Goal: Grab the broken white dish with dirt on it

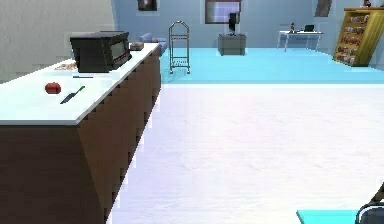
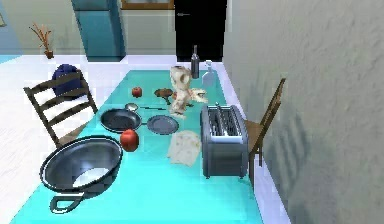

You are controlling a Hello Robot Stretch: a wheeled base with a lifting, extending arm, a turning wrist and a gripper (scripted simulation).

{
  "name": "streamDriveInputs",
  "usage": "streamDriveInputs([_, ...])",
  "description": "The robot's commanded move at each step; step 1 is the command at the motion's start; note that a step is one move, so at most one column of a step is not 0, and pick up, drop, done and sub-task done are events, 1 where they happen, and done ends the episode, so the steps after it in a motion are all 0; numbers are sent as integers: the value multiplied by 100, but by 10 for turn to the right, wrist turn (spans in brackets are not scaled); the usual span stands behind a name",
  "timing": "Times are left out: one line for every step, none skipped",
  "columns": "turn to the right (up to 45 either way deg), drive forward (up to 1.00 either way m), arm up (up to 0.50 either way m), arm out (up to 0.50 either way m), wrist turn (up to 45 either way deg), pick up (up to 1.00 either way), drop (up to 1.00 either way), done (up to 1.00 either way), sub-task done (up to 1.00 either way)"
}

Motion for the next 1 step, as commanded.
streamDriveInputs([0,0,0,42,0,0,0,0,0])
